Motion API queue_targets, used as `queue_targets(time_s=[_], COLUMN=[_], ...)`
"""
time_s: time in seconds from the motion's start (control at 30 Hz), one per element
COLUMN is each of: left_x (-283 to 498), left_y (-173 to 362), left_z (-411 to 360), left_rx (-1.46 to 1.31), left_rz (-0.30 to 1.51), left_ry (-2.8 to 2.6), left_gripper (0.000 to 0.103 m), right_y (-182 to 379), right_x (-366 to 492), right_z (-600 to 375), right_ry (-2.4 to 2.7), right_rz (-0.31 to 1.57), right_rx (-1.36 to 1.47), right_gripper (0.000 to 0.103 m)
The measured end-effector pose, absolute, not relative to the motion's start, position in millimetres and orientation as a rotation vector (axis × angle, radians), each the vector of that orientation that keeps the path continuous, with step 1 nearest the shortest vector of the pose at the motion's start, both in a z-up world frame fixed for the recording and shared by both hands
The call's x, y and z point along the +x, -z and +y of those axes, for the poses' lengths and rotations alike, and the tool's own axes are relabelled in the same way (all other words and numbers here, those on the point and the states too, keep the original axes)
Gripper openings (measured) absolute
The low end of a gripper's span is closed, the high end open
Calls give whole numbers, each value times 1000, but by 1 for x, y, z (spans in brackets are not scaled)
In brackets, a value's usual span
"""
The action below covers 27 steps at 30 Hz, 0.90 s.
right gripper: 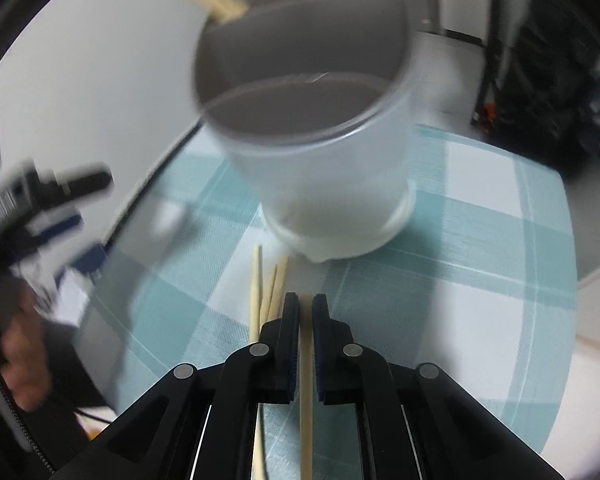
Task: Organize utensils
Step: 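Close the right tool on one chopstick from the pile, then grasp a chopstick with the left tool while the right tool holds its chopstick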
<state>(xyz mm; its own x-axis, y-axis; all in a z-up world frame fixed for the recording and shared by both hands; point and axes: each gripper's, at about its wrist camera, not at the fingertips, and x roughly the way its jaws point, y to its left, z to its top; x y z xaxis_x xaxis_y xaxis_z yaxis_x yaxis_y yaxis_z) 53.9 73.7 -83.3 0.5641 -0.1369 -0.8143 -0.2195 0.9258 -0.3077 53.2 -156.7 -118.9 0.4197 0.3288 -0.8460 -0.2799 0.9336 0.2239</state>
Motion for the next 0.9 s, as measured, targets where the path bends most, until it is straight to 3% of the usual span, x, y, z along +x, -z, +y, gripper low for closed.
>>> queue_targets(time_s=[0.37, 0.9], left_x=[37, 37], left_y=[90, 120], left_z=[3, -8], left_rx=[-161, 21], left_rz=[1068, 1222], left_ry=[170, 131], left_gripper=[102, 100], right_y=[99, 85], right_x=[56, 28], right_z=[-240, -259], right_ry=[-243, -213], right_rz=[940, 842], right_rx=[452, 458], right_gripper=[6, 6])
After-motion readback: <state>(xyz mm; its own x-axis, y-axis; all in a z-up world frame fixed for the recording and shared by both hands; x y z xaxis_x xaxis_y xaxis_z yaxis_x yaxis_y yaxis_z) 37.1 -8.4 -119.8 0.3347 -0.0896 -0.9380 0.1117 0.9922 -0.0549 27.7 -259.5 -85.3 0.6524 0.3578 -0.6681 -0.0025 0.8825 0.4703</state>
